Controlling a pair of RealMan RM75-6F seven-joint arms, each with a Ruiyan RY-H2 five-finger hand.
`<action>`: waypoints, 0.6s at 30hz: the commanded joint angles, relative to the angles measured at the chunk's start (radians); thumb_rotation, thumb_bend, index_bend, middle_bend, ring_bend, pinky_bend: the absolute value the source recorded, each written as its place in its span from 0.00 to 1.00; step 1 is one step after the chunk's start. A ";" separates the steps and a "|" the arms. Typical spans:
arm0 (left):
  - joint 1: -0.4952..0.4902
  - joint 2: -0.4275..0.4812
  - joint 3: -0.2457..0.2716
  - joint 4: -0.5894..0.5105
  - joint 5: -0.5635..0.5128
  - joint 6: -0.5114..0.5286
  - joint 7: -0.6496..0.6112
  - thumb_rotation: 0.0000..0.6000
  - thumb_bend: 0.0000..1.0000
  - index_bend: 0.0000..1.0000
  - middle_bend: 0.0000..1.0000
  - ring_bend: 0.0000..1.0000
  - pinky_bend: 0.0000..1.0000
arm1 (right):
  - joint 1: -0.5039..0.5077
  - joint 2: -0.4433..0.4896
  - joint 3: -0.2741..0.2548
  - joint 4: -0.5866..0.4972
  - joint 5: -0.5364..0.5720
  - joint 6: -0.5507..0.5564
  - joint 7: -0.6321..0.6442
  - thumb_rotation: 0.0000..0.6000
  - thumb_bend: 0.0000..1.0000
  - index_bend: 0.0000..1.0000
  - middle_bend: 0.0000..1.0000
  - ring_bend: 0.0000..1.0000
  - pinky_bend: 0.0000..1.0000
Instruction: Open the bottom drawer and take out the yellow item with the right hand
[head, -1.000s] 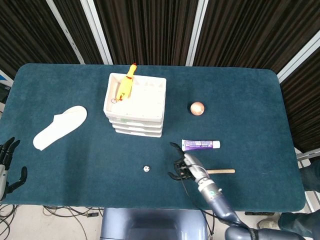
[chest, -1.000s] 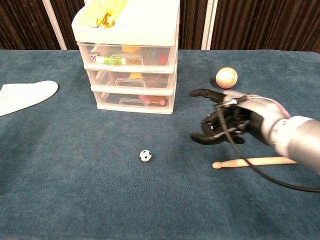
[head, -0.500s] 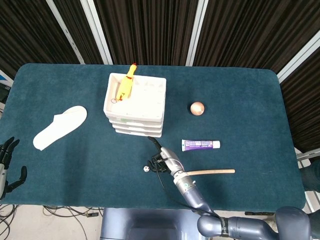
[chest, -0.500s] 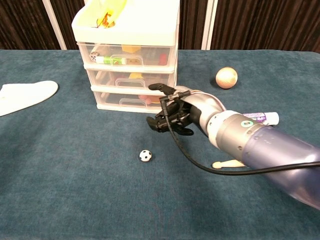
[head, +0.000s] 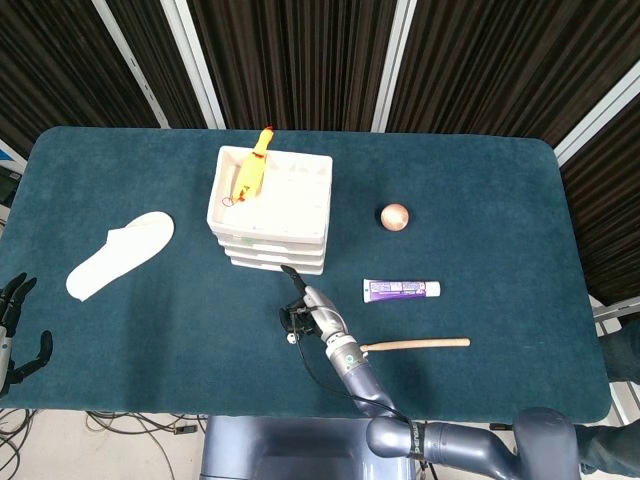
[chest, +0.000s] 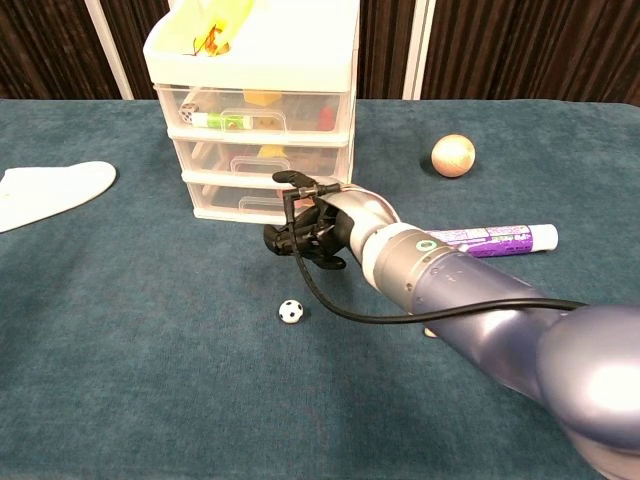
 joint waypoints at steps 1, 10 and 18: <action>-0.001 0.001 0.001 -0.001 -0.001 -0.003 0.000 1.00 0.51 0.02 0.00 0.00 0.00 | 0.023 -0.029 0.017 0.045 0.002 -0.017 0.018 1.00 0.61 0.01 0.87 0.93 0.98; -0.002 0.006 -0.001 -0.006 -0.008 -0.009 -0.011 1.00 0.51 0.02 0.00 0.00 0.00 | 0.065 -0.088 0.048 0.139 -0.005 -0.044 0.058 1.00 0.61 0.01 0.87 0.93 0.99; -0.003 0.009 0.000 -0.006 -0.007 -0.011 -0.018 1.00 0.51 0.02 0.00 0.00 0.00 | 0.105 -0.126 0.080 0.192 -0.020 -0.042 0.069 1.00 0.62 0.01 0.87 0.93 0.99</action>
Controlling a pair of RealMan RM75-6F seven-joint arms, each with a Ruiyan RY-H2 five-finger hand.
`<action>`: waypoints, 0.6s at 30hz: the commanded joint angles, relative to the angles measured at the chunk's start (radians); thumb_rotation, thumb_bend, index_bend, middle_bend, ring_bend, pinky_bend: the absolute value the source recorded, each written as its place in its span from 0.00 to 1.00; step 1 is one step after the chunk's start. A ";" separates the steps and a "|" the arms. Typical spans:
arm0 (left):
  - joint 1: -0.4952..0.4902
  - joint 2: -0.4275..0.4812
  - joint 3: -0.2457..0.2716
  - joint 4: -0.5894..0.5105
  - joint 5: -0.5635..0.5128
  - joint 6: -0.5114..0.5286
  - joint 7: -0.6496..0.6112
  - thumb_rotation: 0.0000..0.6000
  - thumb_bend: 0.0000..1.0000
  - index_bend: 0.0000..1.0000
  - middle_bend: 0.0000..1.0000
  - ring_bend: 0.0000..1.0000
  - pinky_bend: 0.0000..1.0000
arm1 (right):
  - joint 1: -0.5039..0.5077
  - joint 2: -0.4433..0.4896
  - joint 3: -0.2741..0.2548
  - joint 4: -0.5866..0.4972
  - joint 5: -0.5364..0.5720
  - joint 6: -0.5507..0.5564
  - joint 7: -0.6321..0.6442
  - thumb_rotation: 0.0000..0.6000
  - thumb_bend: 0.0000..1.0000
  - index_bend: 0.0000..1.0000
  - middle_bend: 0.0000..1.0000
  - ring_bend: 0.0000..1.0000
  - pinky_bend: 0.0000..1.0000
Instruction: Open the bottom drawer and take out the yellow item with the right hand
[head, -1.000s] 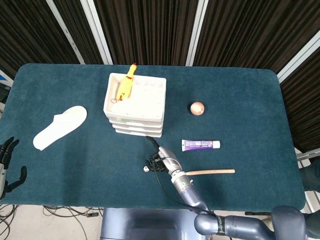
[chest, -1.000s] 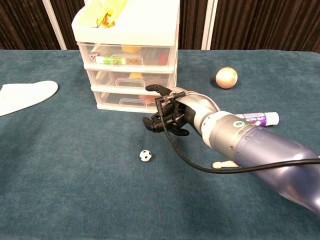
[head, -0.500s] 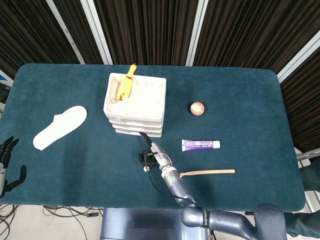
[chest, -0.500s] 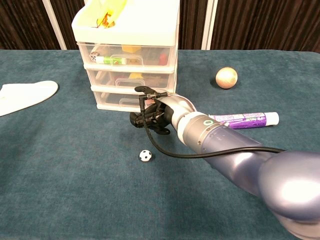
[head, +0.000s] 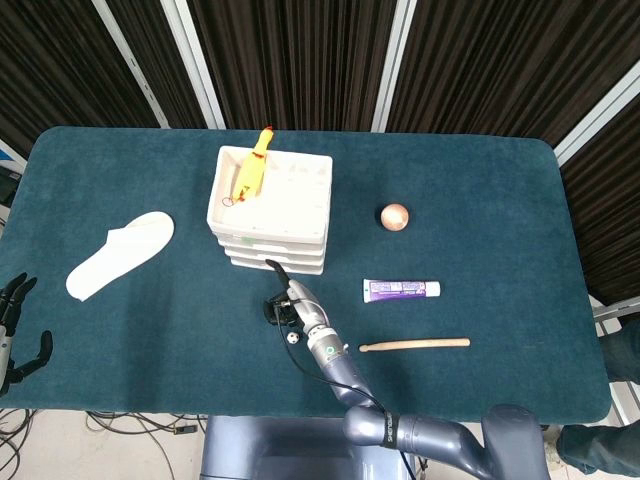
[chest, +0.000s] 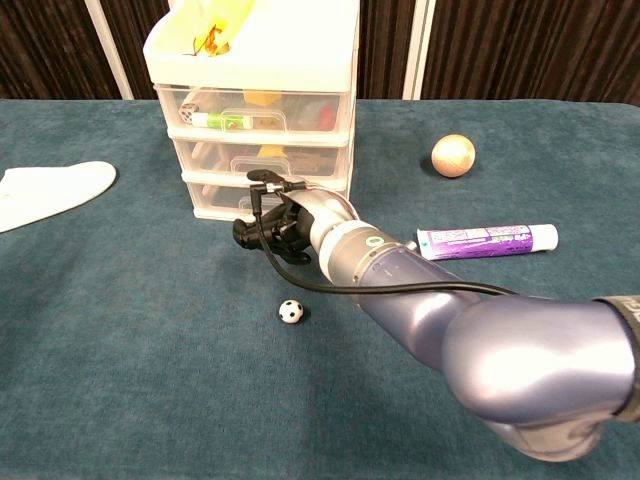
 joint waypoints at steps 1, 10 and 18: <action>0.000 0.001 0.000 0.000 0.000 -0.001 -0.001 1.00 0.51 0.02 0.00 0.00 0.00 | 0.012 -0.012 0.009 0.015 -0.006 0.006 -0.001 1.00 0.62 0.01 0.87 0.93 0.99; -0.001 0.004 0.000 -0.003 -0.002 -0.004 -0.004 1.00 0.51 0.01 0.00 0.00 0.00 | 0.037 -0.023 0.025 0.038 -0.002 0.004 -0.015 1.00 0.62 0.01 0.87 0.93 0.99; 0.000 0.004 0.001 -0.003 -0.003 -0.004 -0.003 1.00 0.51 0.01 0.00 0.00 0.00 | 0.047 -0.040 0.032 0.061 0.021 -0.004 -0.019 1.00 0.62 0.01 0.87 0.93 0.99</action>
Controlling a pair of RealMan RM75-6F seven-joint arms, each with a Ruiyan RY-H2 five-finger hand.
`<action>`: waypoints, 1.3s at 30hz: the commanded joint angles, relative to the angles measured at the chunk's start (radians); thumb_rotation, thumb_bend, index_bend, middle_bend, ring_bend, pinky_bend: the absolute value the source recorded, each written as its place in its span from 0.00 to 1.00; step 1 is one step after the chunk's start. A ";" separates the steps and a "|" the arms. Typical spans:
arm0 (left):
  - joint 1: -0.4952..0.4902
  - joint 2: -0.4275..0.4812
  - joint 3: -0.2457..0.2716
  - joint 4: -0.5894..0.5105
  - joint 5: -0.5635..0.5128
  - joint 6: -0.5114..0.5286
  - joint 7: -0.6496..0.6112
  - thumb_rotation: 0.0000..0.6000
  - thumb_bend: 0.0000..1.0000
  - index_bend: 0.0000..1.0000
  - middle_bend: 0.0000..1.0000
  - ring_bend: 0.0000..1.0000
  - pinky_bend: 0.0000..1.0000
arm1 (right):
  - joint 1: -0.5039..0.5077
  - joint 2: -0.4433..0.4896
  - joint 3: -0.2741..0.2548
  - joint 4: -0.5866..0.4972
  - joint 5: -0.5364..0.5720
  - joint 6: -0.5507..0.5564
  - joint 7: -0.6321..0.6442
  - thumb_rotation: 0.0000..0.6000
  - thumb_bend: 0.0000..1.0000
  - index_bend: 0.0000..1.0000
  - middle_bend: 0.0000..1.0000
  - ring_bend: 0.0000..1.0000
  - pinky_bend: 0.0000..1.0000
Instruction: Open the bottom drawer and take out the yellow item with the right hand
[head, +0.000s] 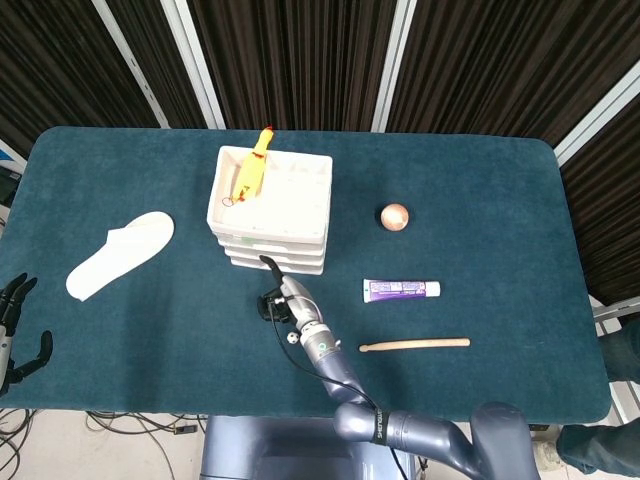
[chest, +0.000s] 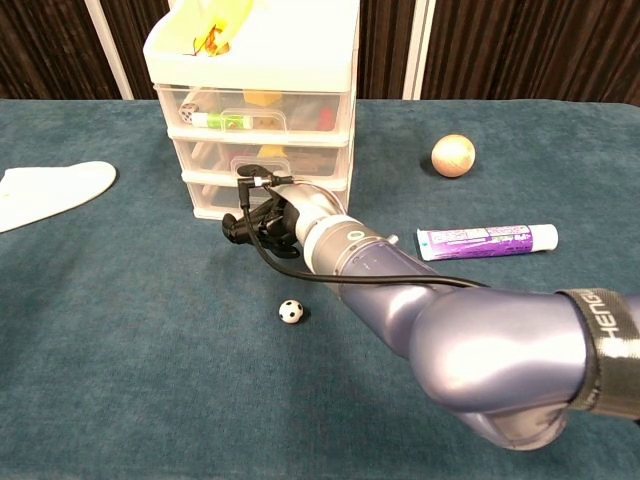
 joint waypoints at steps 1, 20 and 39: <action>0.000 0.000 0.000 0.000 -0.001 0.000 -0.001 1.00 0.51 0.01 0.00 0.00 0.00 | 0.004 -0.004 0.006 0.006 0.003 0.000 0.002 1.00 0.62 0.01 0.87 0.93 0.99; -0.001 0.003 -0.002 -0.002 -0.012 -0.008 -0.003 1.00 0.51 0.02 0.00 0.00 0.00 | 0.049 -0.034 0.034 0.076 -0.020 -0.028 0.051 1.00 0.62 0.01 0.87 0.93 0.99; -0.002 0.004 -0.002 -0.003 -0.018 -0.014 -0.002 1.00 0.51 0.01 0.00 0.00 0.00 | 0.061 -0.023 0.025 0.097 -0.042 -0.087 0.105 1.00 0.63 0.08 0.87 0.93 0.99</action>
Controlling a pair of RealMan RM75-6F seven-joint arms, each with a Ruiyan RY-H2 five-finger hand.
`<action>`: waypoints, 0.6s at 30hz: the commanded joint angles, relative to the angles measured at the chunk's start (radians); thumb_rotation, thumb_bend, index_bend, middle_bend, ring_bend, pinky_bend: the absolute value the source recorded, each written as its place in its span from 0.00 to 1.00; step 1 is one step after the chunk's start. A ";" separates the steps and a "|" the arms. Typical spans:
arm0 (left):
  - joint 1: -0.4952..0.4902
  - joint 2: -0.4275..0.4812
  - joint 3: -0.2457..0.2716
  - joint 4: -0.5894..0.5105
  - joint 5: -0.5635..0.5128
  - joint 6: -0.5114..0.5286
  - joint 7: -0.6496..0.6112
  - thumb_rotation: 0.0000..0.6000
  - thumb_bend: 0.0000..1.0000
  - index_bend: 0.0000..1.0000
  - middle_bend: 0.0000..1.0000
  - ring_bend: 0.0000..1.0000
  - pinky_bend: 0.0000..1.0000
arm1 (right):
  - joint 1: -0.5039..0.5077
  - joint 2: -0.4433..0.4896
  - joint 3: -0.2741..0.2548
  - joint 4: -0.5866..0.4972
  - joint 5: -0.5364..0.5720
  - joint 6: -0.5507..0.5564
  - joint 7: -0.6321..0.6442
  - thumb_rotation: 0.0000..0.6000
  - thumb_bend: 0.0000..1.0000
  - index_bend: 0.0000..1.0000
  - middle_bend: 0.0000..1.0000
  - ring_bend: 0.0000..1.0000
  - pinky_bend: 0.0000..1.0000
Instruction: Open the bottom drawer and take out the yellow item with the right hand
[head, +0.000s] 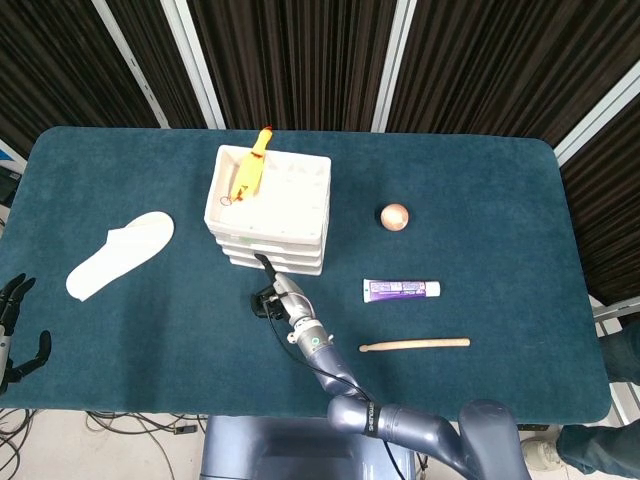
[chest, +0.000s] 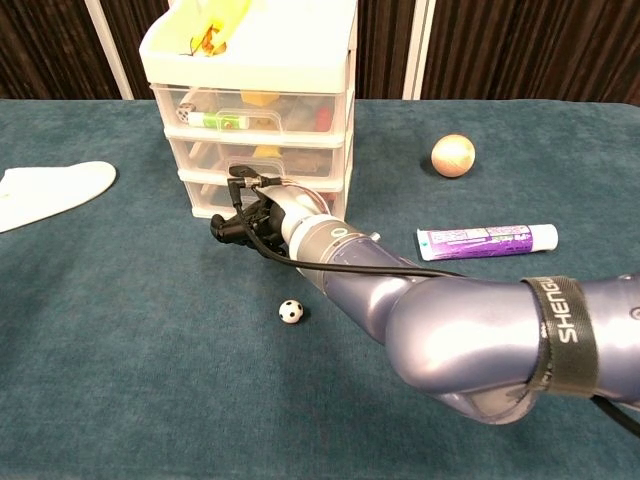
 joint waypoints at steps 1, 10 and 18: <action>0.000 0.000 0.000 -0.001 0.000 -0.001 -0.001 1.00 0.51 0.01 0.00 0.00 0.00 | -0.001 0.006 -0.005 -0.008 -0.010 -0.007 0.010 1.00 0.62 0.09 0.87 0.93 0.99; 0.002 0.001 0.001 0.000 0.002 0.003 -0.002 1.00 0.51 0.01 0.00 0.00 0.00 | -0.023 0.038 -0.048 -0.056 -0.072 -0.021 0.058 1.00 0.63 0.09 0.87 0.93 0.99; 0.001 0.000 0.000 0.000 -0.001 -0.001 0.001 1.00 0.51 0.01 0.00 0.00 0.00 | -0.046 0.053 -0.078 -0.093 -0.087 -0.005 0.060 1.00 0.63 0.09 0.87 0.93 0.99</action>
